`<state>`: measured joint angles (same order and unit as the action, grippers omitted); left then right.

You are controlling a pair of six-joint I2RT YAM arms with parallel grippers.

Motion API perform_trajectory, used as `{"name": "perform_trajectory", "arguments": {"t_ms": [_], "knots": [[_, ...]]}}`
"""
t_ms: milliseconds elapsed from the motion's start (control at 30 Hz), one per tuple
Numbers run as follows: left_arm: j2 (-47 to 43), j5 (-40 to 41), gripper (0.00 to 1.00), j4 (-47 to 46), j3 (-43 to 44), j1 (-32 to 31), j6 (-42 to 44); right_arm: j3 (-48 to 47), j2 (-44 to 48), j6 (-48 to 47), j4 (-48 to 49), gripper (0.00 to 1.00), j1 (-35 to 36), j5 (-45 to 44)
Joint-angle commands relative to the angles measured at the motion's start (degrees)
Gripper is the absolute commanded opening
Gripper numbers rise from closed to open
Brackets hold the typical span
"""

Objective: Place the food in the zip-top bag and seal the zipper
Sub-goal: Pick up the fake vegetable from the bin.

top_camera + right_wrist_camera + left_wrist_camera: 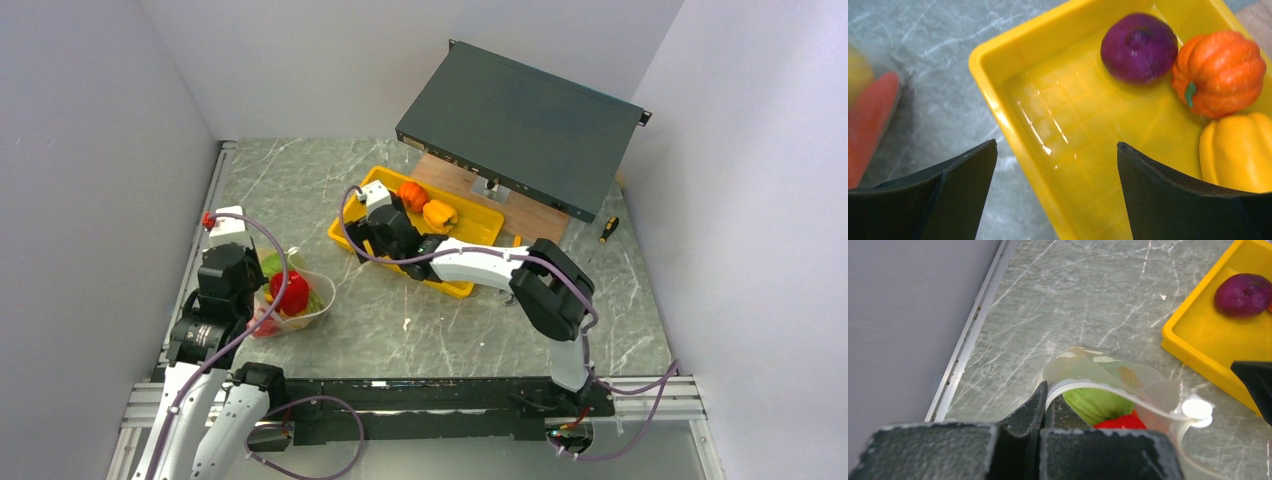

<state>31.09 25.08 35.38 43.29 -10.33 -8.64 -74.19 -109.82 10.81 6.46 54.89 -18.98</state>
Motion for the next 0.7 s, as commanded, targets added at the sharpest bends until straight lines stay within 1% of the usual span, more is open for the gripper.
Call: {"name": "perform_trajectory", "arguments": {"t_ms": [0,133,267,400,500,667], "knots": [[-0.2,2.8,0.00,-1.6,0.4,-0.1,-0.6,-7.9,-4.3,-3.1,2.4,0.90,-0.9,-2.4],[0.4,2.5,0.00,-1.5,0.5,-0.1,-0.6,-16.0,-10.3,-5.1,-2.6,0.90,-1.7,-8.2],[0.3,2.3,0.00,-1.8,0.4,-0.1,-0.4,-22.5,-16.2,-9.9,-5.0,0.90,-2.7,-11.7],[0.4,2.3,0.00,-1.9,0.3,-0.1,-0.4,-29.0,-21.5,-13.9,-8.1,0.91,-4.4,-11.1],[0.5,2.2,0.00,-1.8,0.3,-0.1,-0.4,-32.7,-24.9,-14.6,-10.5,0.91,-5.8,-10.8],[0.4,2.1,0.00,-2.0,0.3,-0.1,-0.3,-35.3,-28.8,-14.6,-11.9,0.91,-7.5,-9.2]]}}
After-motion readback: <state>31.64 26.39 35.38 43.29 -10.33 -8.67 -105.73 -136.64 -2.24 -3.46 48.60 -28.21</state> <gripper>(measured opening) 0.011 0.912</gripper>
